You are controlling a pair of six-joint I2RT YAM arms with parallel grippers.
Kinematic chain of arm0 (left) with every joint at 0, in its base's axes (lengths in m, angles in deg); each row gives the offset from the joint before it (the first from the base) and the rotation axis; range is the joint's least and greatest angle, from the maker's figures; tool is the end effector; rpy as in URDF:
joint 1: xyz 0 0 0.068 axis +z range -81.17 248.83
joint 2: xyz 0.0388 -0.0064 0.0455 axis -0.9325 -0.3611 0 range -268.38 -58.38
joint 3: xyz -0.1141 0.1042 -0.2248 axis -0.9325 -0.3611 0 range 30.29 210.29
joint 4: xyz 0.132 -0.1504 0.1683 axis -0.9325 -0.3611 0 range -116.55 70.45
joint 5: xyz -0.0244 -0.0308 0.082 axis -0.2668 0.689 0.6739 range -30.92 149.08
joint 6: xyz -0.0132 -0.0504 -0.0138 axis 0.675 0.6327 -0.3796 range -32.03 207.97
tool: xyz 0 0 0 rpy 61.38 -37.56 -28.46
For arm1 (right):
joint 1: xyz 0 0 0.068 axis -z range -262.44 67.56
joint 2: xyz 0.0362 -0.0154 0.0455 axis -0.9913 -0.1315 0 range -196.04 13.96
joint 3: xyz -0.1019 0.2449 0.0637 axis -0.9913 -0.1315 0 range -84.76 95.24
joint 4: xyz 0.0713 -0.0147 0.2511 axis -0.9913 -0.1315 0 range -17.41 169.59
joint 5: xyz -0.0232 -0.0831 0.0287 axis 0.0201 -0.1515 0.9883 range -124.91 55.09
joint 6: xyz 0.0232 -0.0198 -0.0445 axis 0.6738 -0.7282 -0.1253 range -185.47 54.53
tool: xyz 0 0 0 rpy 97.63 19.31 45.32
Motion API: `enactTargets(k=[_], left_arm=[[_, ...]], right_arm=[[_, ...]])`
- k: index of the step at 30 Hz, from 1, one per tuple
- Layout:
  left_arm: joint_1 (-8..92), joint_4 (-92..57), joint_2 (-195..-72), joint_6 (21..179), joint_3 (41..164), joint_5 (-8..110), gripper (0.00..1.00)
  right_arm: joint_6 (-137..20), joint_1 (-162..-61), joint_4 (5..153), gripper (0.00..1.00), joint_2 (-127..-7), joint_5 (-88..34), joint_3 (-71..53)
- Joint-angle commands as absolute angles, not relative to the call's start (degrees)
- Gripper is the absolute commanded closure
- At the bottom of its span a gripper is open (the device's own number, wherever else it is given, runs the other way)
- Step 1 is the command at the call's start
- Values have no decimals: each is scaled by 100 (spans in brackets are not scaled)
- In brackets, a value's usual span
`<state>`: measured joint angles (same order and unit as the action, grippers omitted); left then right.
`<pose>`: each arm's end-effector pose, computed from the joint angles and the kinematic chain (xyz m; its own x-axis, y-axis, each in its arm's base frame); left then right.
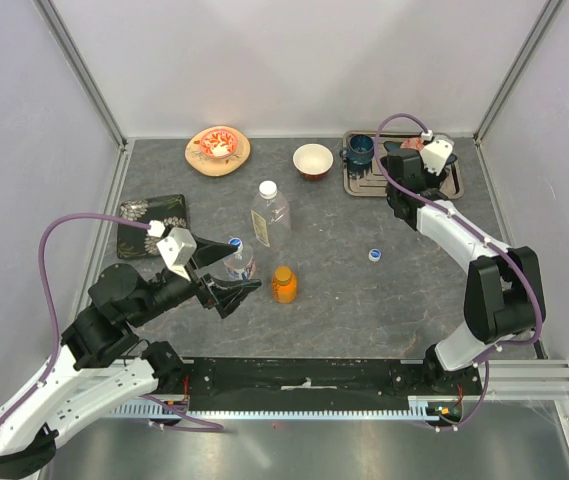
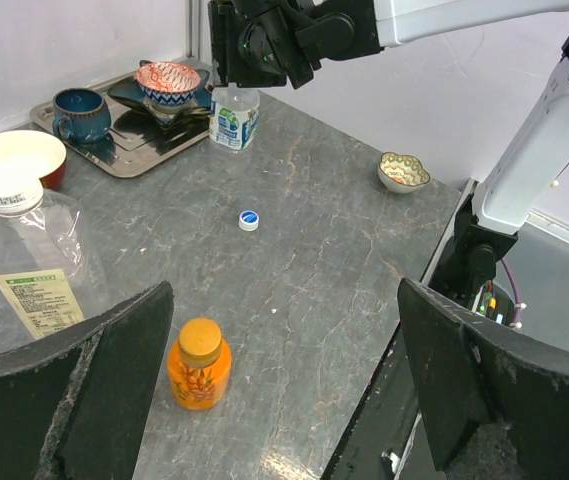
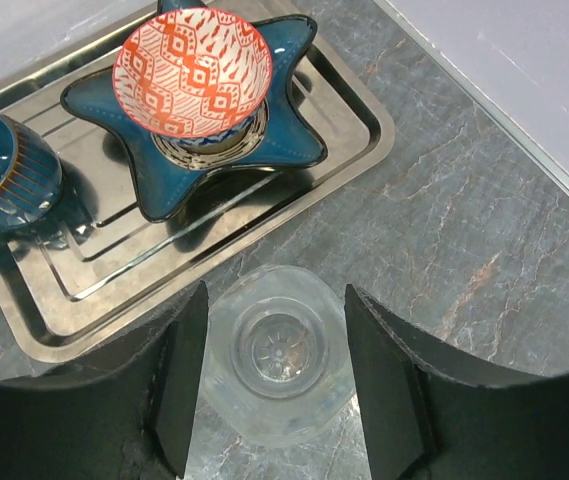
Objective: Unscrew the bottle caps
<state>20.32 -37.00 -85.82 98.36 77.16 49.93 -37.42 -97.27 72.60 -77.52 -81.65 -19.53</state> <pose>0.0659 -0.0830 0.3770 -0.1300 -0.1218 -0.9840 0.8350 0.5217 -0.1749 0.3503 0.0658 0.2688 -0.2732 0.2611 -0.9258 0.6141 0.7881 0.0410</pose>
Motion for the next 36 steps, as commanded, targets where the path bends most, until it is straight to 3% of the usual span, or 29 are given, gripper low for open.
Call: enactTargets(k=[1,27,36], left_arm=[[2023,-3511,-8597,9799,7714,4977,1],[2023,-3475,-8650,9896,7775,4845,1],[2023,-3484,-8676,9896,7828,5003,1]], right_arm=[[-3629,-9730,6939,36,-7780,-7964,-1656],[-3673,-9721,6623,25,-7156,-7630,-1357],[-3444,-9782,5884,23,-6251,-7069,-584]])
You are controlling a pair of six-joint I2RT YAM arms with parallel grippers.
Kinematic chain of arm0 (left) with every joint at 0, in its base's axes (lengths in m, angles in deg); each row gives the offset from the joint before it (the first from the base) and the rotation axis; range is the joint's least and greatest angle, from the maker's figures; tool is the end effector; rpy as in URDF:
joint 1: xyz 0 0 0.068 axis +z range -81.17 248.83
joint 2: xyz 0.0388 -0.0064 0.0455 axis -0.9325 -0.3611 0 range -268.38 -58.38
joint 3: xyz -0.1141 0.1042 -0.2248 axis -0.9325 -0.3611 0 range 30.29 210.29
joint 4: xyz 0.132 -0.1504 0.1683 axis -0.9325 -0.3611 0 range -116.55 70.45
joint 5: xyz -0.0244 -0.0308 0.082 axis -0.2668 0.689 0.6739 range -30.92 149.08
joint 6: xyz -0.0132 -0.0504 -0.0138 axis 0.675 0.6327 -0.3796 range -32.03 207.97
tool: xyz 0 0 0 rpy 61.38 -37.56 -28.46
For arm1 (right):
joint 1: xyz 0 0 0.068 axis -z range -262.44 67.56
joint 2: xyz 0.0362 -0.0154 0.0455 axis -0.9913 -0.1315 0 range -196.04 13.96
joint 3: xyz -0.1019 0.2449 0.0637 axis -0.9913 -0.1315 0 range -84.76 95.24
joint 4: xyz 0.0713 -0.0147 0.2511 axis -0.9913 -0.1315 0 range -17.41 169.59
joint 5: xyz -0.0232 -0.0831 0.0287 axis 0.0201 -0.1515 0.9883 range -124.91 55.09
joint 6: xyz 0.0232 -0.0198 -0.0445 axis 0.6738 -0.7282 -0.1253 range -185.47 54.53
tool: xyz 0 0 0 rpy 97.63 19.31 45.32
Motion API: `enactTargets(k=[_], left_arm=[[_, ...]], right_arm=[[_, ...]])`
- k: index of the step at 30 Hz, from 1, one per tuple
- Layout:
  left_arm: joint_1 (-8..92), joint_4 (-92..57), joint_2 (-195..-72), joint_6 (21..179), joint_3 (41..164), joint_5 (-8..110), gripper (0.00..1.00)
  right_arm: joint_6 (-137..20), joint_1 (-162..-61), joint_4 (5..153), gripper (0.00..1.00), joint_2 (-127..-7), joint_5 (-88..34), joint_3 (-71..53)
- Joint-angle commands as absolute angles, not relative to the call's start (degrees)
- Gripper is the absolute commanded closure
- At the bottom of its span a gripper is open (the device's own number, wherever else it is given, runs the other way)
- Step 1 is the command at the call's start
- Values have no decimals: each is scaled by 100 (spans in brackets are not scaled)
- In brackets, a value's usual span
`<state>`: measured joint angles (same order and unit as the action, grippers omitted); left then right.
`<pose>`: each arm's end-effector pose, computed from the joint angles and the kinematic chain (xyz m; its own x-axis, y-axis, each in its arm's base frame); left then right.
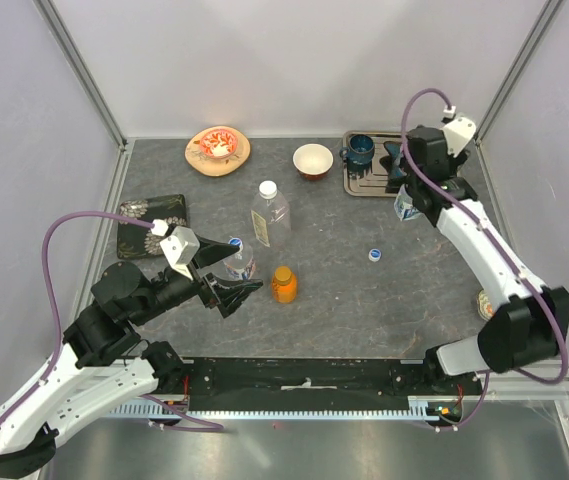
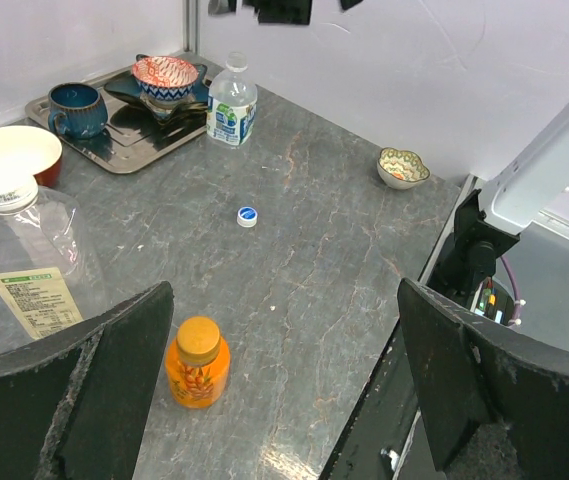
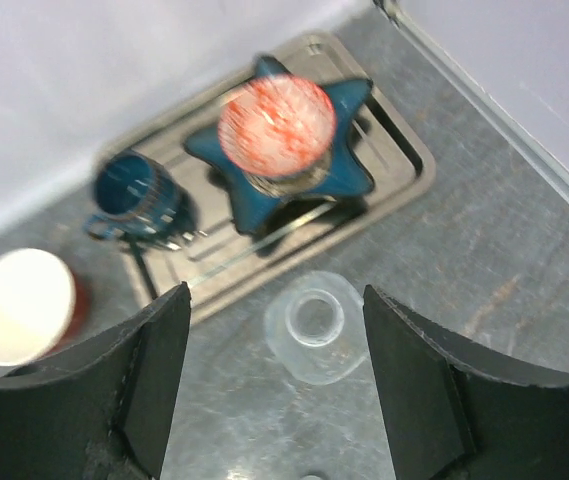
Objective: Unscrew the bottle caps
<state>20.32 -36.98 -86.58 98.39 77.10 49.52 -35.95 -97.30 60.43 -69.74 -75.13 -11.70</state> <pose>0.0681 -0.0859 0.3755 -0.1402 -0.1107 -0.9839 0.8371 0.5175 -0.1775 0.3256 0.0625 0.3392 -0.2476 0.3236 -0.9132 0.5377 0.8300 0.1483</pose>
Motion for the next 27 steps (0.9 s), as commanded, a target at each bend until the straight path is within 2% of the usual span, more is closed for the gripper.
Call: enactTargets(k=[1,3,5,9,11,16,27], left_arm=[[2023,-3493,-8659,9896,7828,5081,1],[2023,-3510,-8633,9896,7784,5449,1],[2023,-3563,-8580,9939,7749,6140,1],[2023,-3905,-8457,10334,7722,7566,1],[2023,-4037,-8396,10449,7758,8042,0],[2023,-4301,-8123,10502,7828,8026,0],[2023,-4741,-7886,10616,7793,8053,1]], right_arm=[[-3462,-9878,5937,23,-6059,-6807,-575],[-3812,-10010,6147,28,-5891,-5552,-662],[-4059,-10580,6455,30,-5784,-4961,-698],[-4604,-12257,6289,26,-6170,-5037,-250],[-4631,-12567,6341,23,-6416,-4976,-127],[-4973,-13157,6447,19,-7101,-5081,32],[-4965,-13201,6745,18,-8252,-5415,629]])
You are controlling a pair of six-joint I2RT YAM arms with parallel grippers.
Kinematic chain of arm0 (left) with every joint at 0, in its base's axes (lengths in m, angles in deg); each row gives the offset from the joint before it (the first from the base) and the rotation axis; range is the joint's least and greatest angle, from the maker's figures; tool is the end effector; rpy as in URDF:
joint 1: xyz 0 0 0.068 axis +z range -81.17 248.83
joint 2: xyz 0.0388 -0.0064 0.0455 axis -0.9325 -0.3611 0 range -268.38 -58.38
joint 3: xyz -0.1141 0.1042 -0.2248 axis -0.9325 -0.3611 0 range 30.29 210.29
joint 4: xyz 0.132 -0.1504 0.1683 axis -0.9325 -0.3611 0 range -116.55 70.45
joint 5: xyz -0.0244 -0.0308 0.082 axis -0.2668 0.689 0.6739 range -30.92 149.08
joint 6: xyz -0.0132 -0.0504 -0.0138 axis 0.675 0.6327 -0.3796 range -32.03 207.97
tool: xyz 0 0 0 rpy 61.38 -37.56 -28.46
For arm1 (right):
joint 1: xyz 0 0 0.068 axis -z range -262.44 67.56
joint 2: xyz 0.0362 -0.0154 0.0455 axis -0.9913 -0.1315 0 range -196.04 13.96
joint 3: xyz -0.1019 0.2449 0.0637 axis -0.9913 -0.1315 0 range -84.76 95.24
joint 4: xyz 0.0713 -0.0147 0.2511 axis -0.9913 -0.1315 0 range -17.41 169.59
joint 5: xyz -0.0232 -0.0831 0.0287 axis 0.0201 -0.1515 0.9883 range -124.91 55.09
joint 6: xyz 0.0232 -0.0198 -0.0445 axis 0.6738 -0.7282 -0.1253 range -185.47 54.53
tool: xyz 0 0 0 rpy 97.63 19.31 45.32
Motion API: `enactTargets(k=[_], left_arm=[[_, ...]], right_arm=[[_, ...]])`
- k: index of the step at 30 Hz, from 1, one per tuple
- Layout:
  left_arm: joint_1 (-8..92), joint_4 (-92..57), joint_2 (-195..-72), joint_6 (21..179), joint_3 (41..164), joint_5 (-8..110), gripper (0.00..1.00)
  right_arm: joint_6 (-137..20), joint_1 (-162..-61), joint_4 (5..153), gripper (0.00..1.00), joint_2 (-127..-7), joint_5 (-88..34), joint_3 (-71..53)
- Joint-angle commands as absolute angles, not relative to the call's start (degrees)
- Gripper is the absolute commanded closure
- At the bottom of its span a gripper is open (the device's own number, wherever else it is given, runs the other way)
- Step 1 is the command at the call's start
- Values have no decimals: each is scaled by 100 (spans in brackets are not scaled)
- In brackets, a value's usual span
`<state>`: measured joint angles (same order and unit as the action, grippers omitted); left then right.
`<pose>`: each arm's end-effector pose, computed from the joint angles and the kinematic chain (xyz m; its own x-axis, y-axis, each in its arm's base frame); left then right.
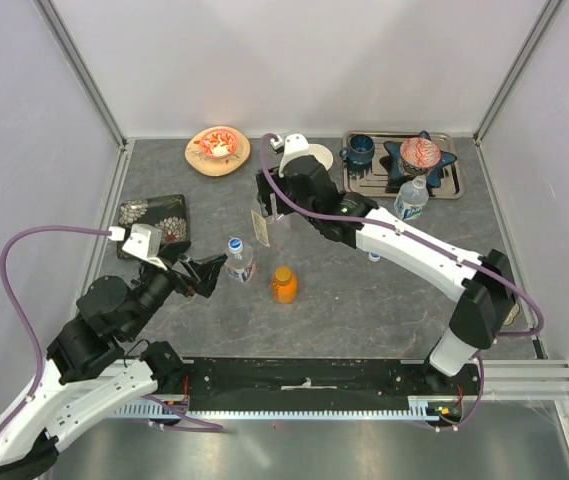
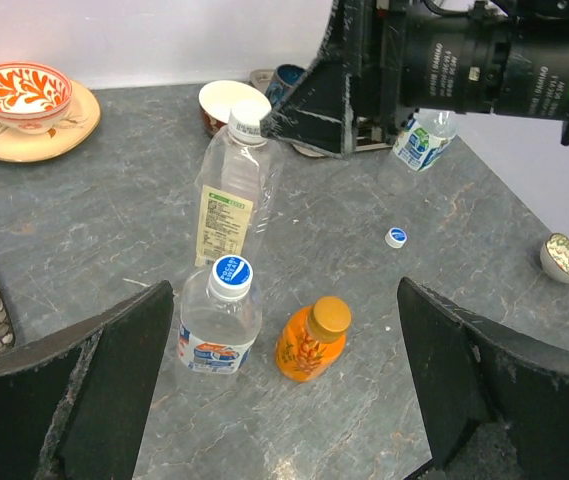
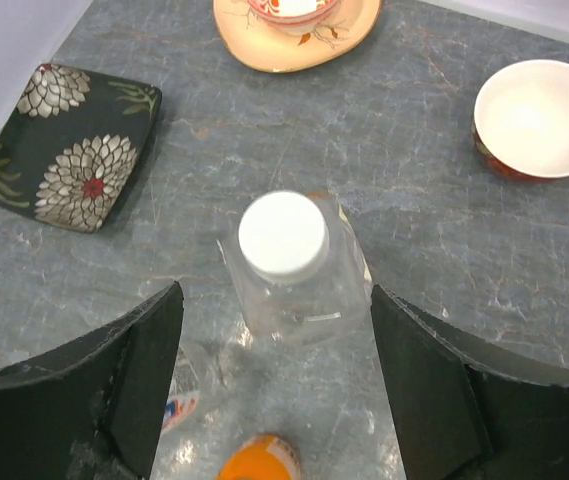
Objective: Unscrew the bottle caps
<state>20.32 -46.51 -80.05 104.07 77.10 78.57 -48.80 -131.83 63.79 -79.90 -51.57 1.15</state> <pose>0.0609 -0.0509 0.3660 -0.1549 -0.2195 -0.9632 0.4603 0.8467 -0.2669 0.2602 0.2876 0.3588 -0.4108 -0.0568 -0.9099 -0.4578 0.8760 0.1520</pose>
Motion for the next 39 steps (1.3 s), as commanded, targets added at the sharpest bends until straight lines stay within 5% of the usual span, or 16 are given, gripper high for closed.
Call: enactTargets(k=[1,21,27,31,39], left_arm=[[2032,-4758,-7860,10616,7793,8053,1],[2023,-4873,-7631,10599,7652,8105,0],[2023,-4882,-7613,10608,7644,8097,0],[2023,-4873,-7605,10616,7635,8079,0],[2032,-4803,-7736,10406,7775,8158,0]], right_arm=[[-4982,-13201,6754,18,-8324,-5450,690],[-5088,-13193,6570,27,-9177,-5881,1139],[-5114,-13201,6570,41,-9177,-5916,1113],[-5123,-13193,6570,59,-9115,-5977,1008],[-5097,-13201,6587,74,-8230,-6250,753]])
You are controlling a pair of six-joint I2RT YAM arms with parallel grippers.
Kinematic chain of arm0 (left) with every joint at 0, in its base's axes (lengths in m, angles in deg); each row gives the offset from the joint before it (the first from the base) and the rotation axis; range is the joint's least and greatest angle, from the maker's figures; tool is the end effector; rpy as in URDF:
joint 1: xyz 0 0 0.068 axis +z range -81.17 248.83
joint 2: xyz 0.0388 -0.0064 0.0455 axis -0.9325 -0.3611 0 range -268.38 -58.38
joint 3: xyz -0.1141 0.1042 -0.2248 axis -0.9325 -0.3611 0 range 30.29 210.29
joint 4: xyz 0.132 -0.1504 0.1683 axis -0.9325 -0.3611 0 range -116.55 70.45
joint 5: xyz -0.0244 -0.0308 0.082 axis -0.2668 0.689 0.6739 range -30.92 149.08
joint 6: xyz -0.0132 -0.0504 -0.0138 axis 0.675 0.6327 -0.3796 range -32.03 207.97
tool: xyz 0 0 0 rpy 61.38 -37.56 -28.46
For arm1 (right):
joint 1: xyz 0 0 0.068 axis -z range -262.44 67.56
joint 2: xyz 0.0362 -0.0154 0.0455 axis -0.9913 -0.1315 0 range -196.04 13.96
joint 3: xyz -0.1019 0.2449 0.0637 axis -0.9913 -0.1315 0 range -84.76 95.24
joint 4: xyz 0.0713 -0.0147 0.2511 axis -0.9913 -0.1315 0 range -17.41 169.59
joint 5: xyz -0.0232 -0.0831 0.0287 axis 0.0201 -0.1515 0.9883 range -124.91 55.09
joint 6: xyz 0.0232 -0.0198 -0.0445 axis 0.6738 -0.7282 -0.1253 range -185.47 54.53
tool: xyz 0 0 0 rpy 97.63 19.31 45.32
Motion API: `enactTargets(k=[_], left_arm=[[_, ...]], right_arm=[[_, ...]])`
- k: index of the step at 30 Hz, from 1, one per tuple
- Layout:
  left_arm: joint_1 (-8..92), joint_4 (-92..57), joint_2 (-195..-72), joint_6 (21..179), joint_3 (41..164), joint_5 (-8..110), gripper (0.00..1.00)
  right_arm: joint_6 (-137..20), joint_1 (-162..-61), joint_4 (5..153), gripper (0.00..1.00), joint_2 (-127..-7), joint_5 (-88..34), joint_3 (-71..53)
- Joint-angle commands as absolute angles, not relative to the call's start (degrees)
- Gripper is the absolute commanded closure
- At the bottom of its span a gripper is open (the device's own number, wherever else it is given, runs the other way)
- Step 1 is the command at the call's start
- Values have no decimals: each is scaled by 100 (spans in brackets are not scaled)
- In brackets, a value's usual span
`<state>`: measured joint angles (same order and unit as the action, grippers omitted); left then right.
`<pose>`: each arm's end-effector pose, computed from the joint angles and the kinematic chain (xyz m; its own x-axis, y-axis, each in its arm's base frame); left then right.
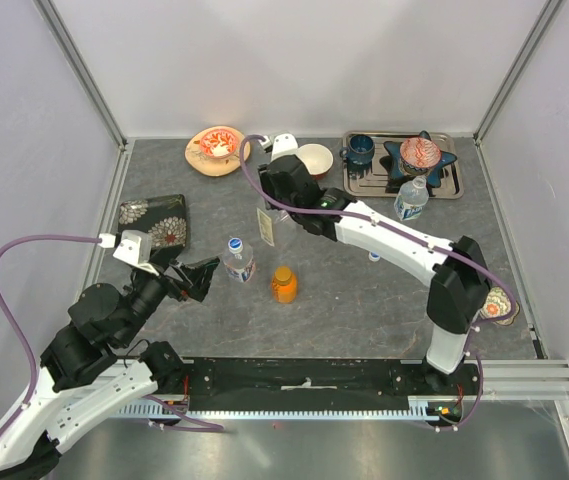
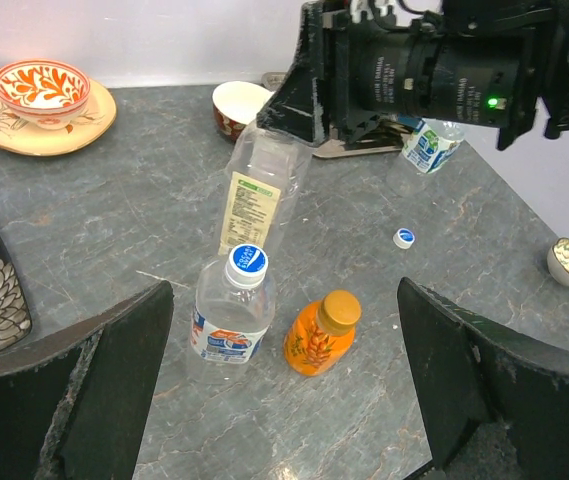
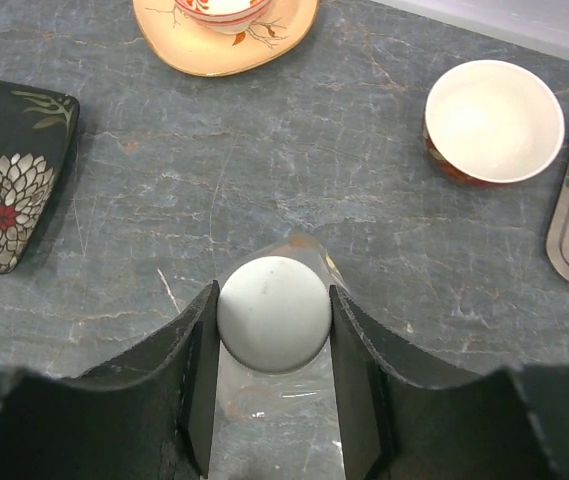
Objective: Unscrew the bottle caps
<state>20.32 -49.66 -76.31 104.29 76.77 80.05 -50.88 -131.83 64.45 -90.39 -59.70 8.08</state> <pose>0.0510 -0.0384 0.3617 -0.1474 -0.2294 -0.9621 0.4387 0.8567 -0.2715 0.2930 0.3186 0.3314 -0.3948 -0.1090 -0.9123 -0.3572 0.9330 0.0432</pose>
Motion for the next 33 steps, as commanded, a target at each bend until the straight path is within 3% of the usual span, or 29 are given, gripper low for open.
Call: enactTargets(k=[1,6,9,13,21,25,33], left_arm=[[2023,-4742,-7762,10301,7801,8193,1],[2023,-4425,-7973,9940,8047,8342,0],[2023,-4057,-8175,9703,8205,8501,0],[2023,-3748,-8579,9676,8513,8467,0],[2023,-3301,-9695,9685,9067,7088,0],[2023,-2818,-10012,9080,8848,5719,0],[2023,-2377,-10083,8560,8443,5047,0]], right_arm=[[-5045,-13193,6570,75,-8088,-6259,692],[-4807,-13184,6193,78,-7036,-6023,586],[-4868,-13166,6078,80,-6418,-5128,401],[-4710,-13140,5665,100,-5908,-4661,392],[-3700,-12753,5147,100,-5319,-3991,462],[-3042,-12753,4734,100,-5450,-3965,874],[-2346,-12744,4232,100,-5679,-3807,1517]])
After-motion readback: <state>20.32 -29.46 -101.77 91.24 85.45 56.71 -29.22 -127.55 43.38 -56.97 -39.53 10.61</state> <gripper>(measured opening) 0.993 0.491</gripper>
